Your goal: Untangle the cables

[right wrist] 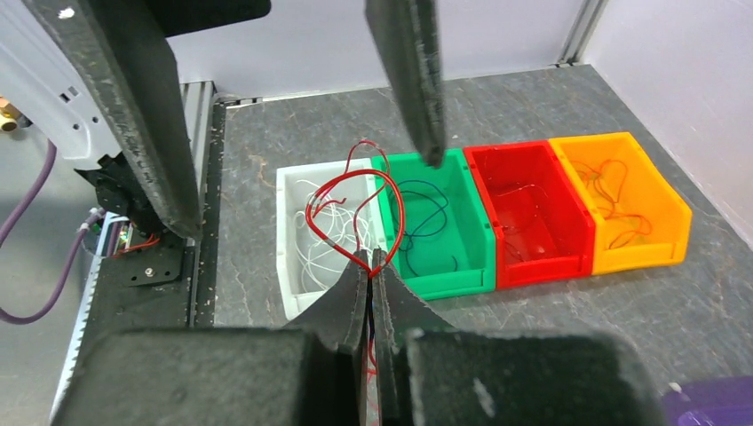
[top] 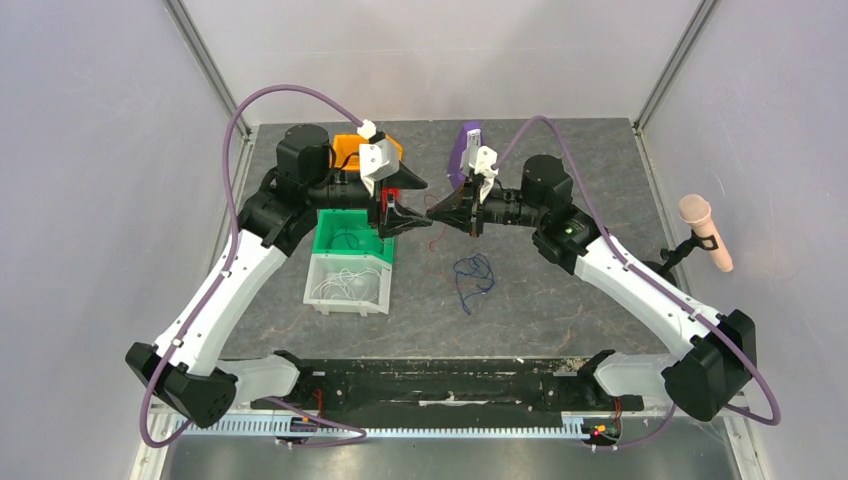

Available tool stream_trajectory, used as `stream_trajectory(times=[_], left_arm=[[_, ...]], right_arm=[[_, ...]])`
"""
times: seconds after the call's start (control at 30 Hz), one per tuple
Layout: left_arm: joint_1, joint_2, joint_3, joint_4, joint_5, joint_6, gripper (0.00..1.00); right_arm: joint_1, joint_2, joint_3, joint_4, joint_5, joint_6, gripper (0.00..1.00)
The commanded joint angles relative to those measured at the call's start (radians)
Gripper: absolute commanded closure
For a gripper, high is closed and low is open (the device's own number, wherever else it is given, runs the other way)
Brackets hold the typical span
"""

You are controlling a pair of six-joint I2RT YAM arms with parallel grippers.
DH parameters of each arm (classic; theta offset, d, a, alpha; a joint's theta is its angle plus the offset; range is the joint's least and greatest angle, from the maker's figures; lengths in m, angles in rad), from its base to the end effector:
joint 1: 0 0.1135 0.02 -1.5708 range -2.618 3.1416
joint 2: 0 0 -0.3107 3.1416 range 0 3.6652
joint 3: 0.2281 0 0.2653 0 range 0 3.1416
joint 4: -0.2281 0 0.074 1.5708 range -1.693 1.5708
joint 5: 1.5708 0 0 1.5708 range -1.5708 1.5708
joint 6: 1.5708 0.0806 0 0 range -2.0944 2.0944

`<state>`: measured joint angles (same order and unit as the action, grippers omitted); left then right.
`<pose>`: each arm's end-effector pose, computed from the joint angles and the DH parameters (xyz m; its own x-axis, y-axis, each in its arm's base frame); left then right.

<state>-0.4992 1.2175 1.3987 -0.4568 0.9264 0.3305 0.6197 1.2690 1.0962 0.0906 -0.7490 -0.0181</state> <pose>0.2094 -0.1876 0.4773 0.0865 0.1749 -0.9808 0.9884 0.1082 0.1065 0.2328 0.2335 0.4139 -0.0491 -0.0513 -0.9975 -0.9788 0.2012 0.0379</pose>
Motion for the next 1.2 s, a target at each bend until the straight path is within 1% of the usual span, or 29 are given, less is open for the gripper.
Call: stream_trajectory(times=[0.0,0.07,0.13,0.23,0.33,0.47,0.53,0.6,0.67,0.77,0.8,0.93,1.0,1.03,1.07,1.13,1.17], left_arm=[[0.001,0.011,0.003,0.096,0.019,0.019,0.25],[-0.001,0.021,0.008,0.111,0.025,-0.01,0.26],[-0.003,0.03,0.014,0.113,0.052,-0.042,0.31],[-0.005,0.032,0.006,0.112,0.084,-0.068,0.35],[-0.004,0.031,-0.001,0.087,0.087,-0.049,0.37],[-0.004,0.037,-0.001,0.053,0.107,-0.005,0.47],[-0.005,0.04,-0.002,0.046,0.115,0.007,0.5],[-0.004,0.048,-0.001,0.037,0.101,0.011,0.5],[-0.004,0.057,-0.001,0.032,0.083,0.015,0.46],[-0.004,0.064,-0.001,0.027,0.08,0.022,0.45],[-0.004,0.068,0.001,0.027,0.082,0.02,0.5],[-0.005,0.071,0.002,0.05,0.083,0.002,0.71],[-0.003,0.07,-0.001,0.072,0.083,-0.023,0.86],[-0.001,0.066,-0.004,0.08,0.083,-0.039,0.96],[-0.002,0.063,-0.008,0.087,0.079,-0.047,0.98],[0.002,0.054,-0.016,0.095,0.059,-0.062,0.98],[0.016,0.053,-0.018,0.117,0.048,-0.095,0.98]], right_arm=[[0.013,-0.024,0.029,0.017,-0.038,0.017,1.0],[0.017,-0.025,0.029,0.018,-0.039,0.017,1.0],[0.02,-0.023,0.03,0.021,-0.038,0.016,1.0],[0.02,-0.02,0.036,0.029,-0.038,0.016,1.0],[0.021,-0.017,0.041,0.028,-0.045,0.017,1.0],[0.02,-0.014,0.039,0.029,-0.056,0.017,1.0],[0.02,-0.012,0.041,0.029,-0.062,0.017,1.0],[0.02,-0.011,0.043,0.03,-0.068,0.018,1.0],[0.02,-0.01,0.043,0.034,-0.07,0.017,1.0],[0.02,-0.006,0.048,0.034,-0.077,0.017,1.0],[0.019,-0.004,0.049,0.034,-0.078,0.039,1.0],[0.019,-0.003,0.047,0.03,-0.082,0.037,1.0],[0.02,-0.003,0.042,0.026,-0.081,0.028,1.0],[0.02,-0.003,0.041,0.023,-0.079,0.026,1.0],[0.02,-0.003,0.04,0.02,-0.079,0.027,1.0],[0.02,-0.004,0.037,0.015,-0.075,0.026,1.0],[0.018,-0.005,0.034,0.013,-0.066,0.026,1.0]])
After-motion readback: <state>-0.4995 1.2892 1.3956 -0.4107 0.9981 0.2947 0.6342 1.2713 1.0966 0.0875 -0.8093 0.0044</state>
